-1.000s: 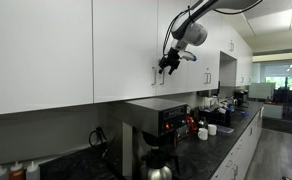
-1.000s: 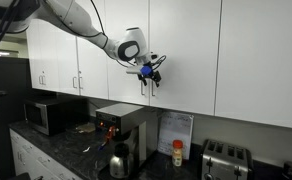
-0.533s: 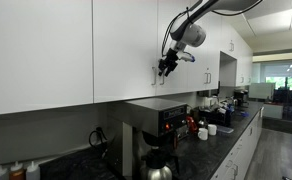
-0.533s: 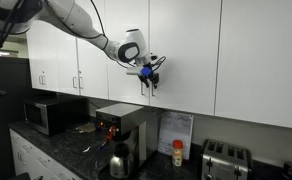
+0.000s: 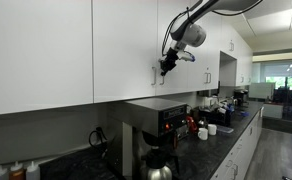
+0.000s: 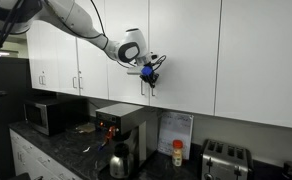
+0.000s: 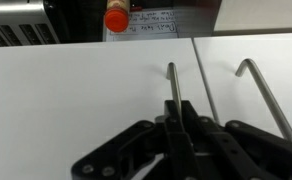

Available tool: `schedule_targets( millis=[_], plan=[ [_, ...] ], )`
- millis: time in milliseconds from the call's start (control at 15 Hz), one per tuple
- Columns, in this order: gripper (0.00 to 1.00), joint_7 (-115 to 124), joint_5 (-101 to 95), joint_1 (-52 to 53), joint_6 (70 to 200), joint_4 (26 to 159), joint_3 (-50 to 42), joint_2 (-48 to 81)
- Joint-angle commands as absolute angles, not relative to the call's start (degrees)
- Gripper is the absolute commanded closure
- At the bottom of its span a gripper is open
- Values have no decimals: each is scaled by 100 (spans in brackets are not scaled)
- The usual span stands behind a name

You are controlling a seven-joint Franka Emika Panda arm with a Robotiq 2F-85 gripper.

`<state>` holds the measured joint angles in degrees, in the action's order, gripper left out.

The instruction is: Open the third cabinet door from the right

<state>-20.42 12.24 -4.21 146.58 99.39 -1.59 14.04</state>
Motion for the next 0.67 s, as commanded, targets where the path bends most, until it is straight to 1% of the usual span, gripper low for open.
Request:
schedule_targets(
  millis=[0,600],
  plan=[
    [98,-2244,1314,-587,14757,9953,11,1379],
    [98,-2524,1484,-687,14577,10427,105,856]
  ],
)
